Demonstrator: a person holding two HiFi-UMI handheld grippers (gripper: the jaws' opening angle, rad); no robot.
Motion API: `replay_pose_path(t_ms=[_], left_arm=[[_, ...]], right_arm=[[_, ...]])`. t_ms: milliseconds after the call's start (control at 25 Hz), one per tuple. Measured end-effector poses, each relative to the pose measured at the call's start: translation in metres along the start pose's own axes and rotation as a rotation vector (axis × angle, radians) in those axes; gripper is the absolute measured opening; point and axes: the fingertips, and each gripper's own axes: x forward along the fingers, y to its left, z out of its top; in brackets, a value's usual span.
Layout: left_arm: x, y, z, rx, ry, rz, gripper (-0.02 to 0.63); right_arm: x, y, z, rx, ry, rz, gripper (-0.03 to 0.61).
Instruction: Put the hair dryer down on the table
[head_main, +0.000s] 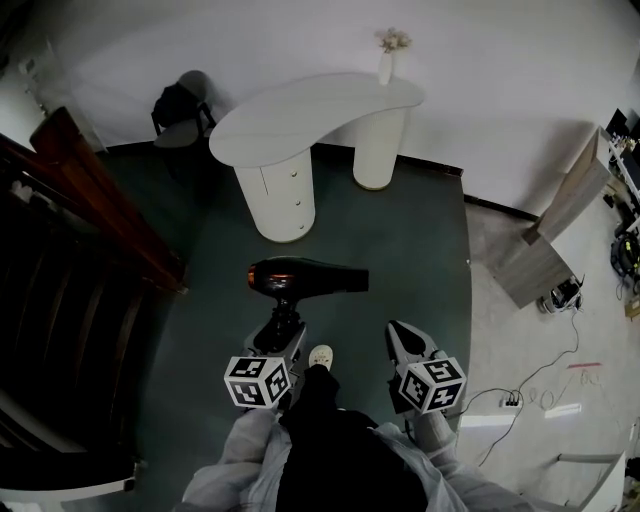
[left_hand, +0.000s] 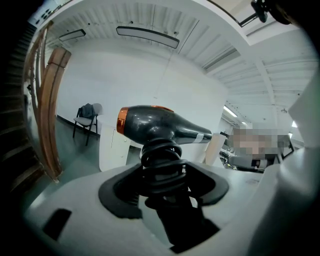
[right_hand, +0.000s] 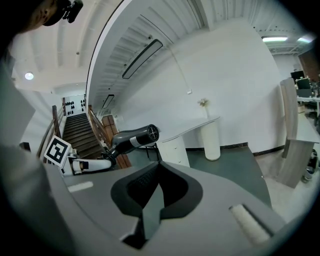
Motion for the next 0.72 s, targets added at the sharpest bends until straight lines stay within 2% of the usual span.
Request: replay_pose_path(t_ms=[200,400,520,720], left_arm=[[0.027,0.013,0.008,-0.003,0.008,0.004,0.27],[0.08,0.034,0.03,0.004,0.025,-0.015,0.27],[0.121,0.05,0.056,0.0,0.036,-0.03,0.27],[0.199,0.084,0.121,0.024,0.033,-0.059,0.27]], right_arm=[[0.025,-0.013,0.005,0.0,0.016,-0.01,0.011],[0.072,-0.041,0.029,0.003,0.008,-0.038,0.011],[0.108,-0.061,0.056,0.006,0.0,-0.066,0.011],[0.182,-0.091,0.115,-0.001,-0.022,-0.105,0.011]])
